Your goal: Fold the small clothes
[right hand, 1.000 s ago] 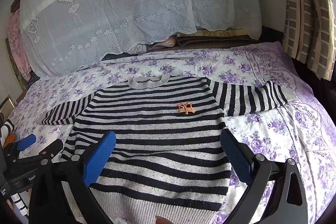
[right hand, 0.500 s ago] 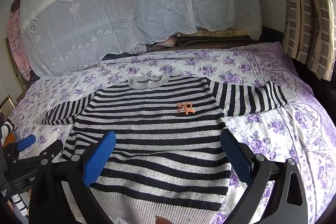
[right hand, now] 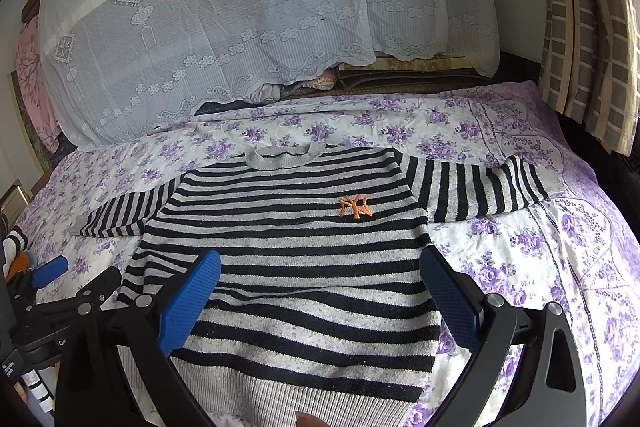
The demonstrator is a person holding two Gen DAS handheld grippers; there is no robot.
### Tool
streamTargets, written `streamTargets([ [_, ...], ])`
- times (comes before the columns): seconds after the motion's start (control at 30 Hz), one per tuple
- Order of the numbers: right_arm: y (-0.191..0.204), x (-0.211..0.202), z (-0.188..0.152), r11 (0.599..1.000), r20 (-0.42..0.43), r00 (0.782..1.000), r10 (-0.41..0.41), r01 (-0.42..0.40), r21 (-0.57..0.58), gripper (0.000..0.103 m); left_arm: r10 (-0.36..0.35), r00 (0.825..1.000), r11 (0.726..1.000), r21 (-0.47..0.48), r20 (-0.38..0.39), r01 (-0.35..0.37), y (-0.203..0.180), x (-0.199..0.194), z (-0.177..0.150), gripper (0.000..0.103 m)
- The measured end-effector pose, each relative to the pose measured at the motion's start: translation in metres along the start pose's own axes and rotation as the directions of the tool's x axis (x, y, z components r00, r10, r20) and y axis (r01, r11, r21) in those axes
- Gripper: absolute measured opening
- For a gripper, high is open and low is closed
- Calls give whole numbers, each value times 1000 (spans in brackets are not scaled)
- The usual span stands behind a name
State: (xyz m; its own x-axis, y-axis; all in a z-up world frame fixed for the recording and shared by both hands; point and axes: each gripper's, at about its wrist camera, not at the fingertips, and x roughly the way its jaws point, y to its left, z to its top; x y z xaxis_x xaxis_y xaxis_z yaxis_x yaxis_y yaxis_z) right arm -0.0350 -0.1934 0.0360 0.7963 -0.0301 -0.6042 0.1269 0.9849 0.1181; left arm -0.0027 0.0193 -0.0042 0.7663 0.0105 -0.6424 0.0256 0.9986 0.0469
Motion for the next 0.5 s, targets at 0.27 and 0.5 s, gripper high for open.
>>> streamTargets([
  [0.27,0,0,0,1000,0,1000,-1,1,-1,100,13,1000,1000,8,8,-13,-12,-2,3,99],
  [0.5,0,0,0,1000,0,1000,0,0,-1,100,16,1000,1000,9,12,-16,-14,-3,4,99],
])
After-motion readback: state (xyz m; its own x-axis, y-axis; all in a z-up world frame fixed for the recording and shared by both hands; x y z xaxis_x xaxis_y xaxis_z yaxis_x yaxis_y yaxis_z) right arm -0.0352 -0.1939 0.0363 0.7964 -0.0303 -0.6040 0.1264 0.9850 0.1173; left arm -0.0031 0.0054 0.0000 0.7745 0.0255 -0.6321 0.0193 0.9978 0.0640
